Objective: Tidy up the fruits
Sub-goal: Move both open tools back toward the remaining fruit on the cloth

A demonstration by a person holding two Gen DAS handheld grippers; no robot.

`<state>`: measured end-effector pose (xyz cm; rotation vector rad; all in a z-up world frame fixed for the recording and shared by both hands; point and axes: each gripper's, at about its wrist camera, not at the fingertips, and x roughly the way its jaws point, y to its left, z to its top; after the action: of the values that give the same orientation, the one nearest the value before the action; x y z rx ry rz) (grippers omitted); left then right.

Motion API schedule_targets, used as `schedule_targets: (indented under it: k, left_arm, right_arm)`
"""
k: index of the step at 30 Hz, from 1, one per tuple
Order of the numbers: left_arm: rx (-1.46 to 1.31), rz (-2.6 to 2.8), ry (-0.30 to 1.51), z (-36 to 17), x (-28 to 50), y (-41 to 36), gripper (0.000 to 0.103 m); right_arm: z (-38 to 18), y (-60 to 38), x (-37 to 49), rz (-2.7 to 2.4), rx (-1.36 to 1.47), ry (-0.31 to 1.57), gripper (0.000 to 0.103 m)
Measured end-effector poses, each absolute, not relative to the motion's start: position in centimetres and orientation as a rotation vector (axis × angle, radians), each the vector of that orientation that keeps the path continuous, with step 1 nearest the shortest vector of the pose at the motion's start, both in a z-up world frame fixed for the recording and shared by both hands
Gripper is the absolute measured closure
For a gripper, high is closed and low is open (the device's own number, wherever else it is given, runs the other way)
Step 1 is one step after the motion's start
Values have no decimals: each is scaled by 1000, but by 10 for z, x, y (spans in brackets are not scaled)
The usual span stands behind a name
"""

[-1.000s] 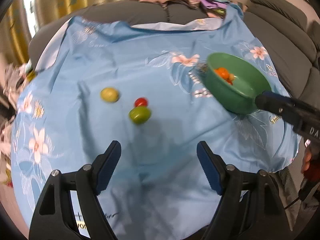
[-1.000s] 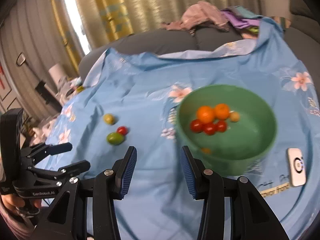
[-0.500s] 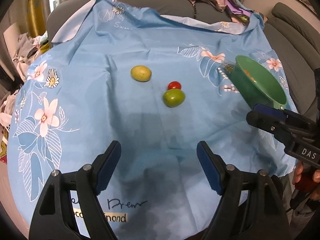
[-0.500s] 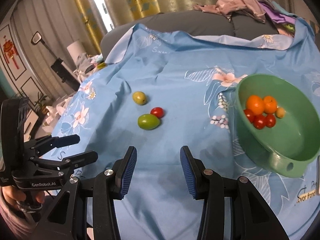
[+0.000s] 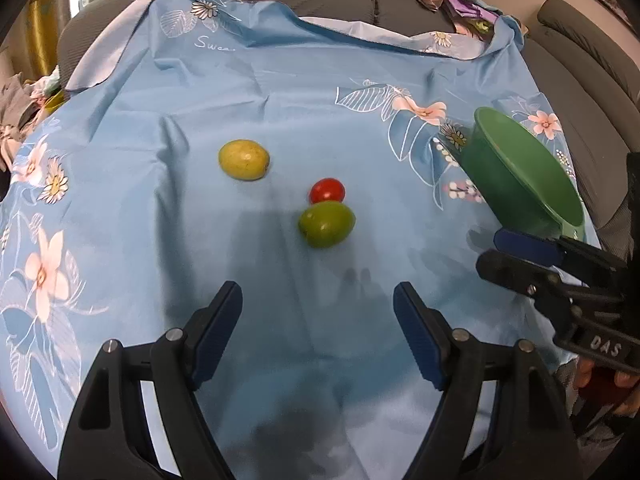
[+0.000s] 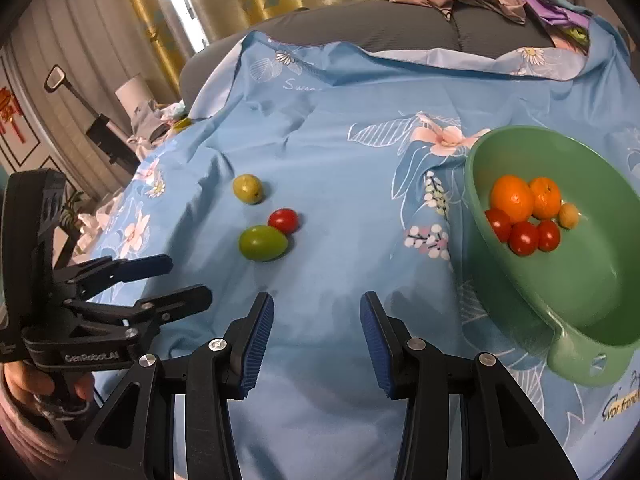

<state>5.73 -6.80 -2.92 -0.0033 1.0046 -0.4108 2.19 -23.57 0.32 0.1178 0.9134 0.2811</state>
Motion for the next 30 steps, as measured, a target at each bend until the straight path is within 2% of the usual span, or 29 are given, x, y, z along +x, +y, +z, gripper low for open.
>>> schedule_targets:
  k: [13,20,30]
  left_arm:
    - [-21,-433,1010,-31,85,-78,27]
    - [-35,-375,979,-28,82,-50,28]
    - [-36,-382,985,-34,81,-40,28]
  right_arm:
    - [-3,-231,38,328,105,916,57]
    - [-2,-218,67,371,94,924,57]
    - [-38,-179,142,415,139,1082,57]
